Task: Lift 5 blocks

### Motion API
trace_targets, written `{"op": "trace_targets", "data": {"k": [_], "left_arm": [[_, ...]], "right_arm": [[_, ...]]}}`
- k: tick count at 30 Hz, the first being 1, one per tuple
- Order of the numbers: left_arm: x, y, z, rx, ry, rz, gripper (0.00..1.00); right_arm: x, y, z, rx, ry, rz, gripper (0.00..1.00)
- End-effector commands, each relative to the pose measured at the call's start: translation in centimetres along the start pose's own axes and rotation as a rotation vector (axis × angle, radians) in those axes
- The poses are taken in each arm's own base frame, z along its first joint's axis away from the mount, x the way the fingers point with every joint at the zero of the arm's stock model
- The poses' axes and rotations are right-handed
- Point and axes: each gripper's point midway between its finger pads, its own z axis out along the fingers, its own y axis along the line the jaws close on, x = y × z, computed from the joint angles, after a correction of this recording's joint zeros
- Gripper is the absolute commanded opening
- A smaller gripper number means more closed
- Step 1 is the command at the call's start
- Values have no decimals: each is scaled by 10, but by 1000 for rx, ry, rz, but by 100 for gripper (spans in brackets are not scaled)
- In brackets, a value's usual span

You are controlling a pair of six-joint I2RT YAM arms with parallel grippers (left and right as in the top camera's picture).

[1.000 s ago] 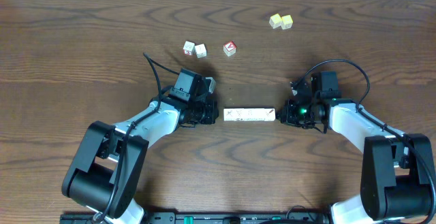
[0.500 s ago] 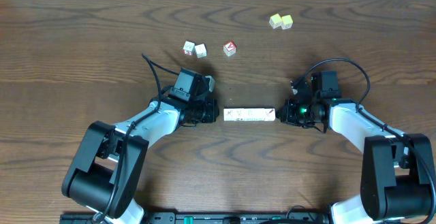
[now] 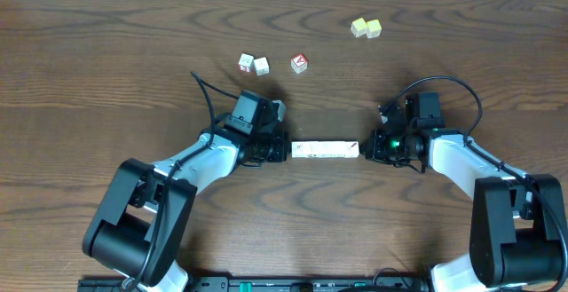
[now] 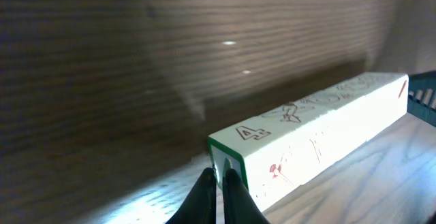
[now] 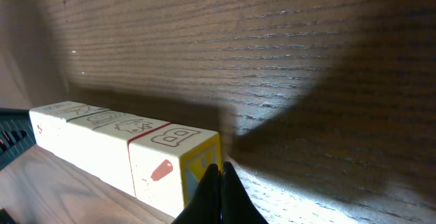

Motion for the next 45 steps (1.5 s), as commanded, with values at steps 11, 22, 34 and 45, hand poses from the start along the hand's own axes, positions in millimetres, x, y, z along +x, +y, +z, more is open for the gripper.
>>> {"op": "trace_targets", "data": {"k": [11, 22, 34, 45], "left_arm": [[0, -1, 4, -2, 2, -19, 7], [1, -2, 4, 4, 5, -28, 7], [2, -2, 4, 3, 7, -29, 7], [3, -5, 4, 18, 15, -3, 7]], "right_arm": [[7, 19, 7, -29, 16, -55, 1], [6, 23, 7, -36, 15, -82, 1], [8, 35, 13, -8, 21, -161, 1], [-1, 42, 6, 20, 26, -165, 1]]}}
